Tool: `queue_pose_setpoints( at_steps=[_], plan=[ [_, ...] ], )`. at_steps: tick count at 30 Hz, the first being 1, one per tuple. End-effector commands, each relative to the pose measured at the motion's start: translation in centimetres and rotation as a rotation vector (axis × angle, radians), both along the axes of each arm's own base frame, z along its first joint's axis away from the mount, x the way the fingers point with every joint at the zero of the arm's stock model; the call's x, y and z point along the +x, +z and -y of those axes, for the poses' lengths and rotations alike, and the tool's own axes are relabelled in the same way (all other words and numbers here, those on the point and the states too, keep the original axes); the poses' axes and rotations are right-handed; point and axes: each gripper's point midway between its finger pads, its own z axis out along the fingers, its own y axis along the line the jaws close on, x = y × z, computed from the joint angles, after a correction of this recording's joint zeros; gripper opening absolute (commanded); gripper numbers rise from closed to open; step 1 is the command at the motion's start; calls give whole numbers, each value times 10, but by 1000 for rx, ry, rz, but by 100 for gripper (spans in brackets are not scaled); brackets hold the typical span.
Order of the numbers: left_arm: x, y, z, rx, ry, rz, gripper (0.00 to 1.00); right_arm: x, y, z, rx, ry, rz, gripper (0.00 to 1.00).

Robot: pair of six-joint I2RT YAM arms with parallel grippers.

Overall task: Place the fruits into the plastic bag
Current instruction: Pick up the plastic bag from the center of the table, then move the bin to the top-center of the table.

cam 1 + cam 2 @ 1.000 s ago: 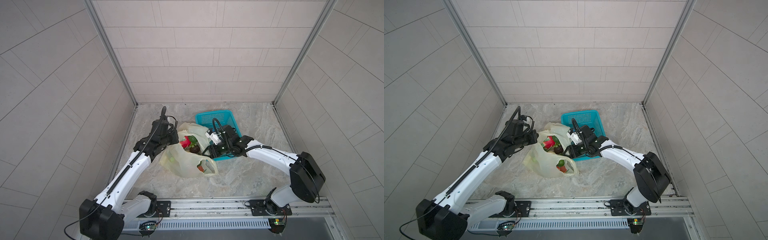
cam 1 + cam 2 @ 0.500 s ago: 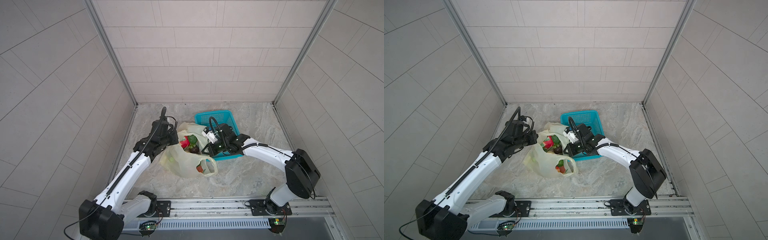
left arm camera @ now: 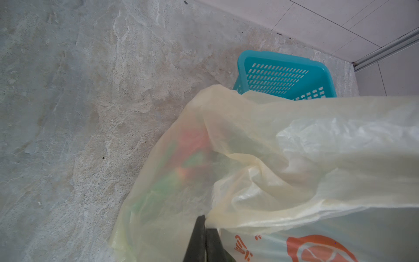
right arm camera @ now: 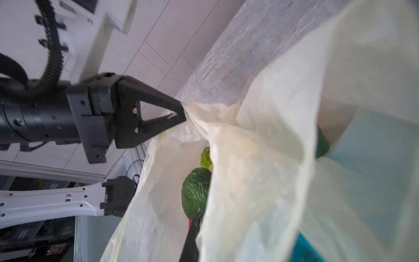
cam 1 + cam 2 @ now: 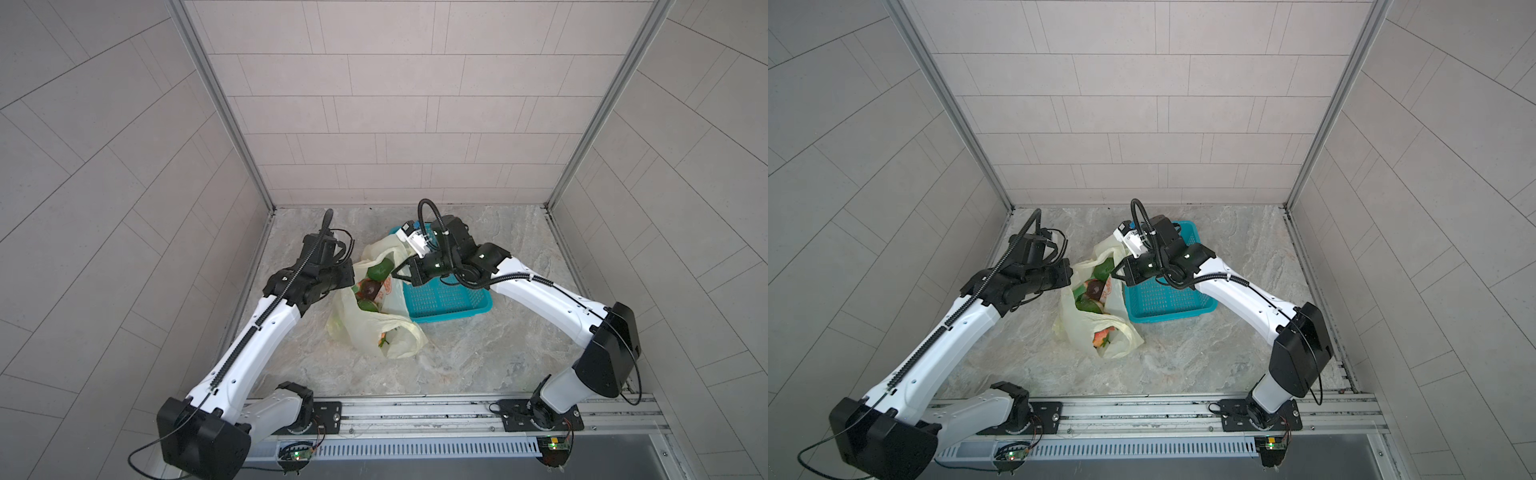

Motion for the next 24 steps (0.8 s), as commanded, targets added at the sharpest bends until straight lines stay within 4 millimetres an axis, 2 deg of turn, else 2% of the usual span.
queue_pose_setpoints(
  at_steps=[1,4,8,12,15,17,21,24],
  plan=[
    [-5,3,-1,-4,-28,-60,0,17,8,2,-46,-58,-30,0],
    [-3,5,2,-36,-49,-91,0,38,-4,10,-156,-128,-48,0],
    [2,7,4,-56,-57,-101,0,56,-15,18,-298,-159,-32,0],
    [8,9,-15,-55,15,-96,0,73,-22,25,-412,-182,-4,0],
    [10,11,-40,-30,100,-86,0,79,-27,23,-450,-165,-6,0],
    [10,13,-50,13,114,-70,0,80,-32,19,-464,-144,-4,0],
    [11,3,-51,38,97,-83,0,80,-45,12,-477,-127,-36,0],
    [15,-11,-48,31,100,-96,0,82,-50,19,-508,-147,-42,0]
  ],
)
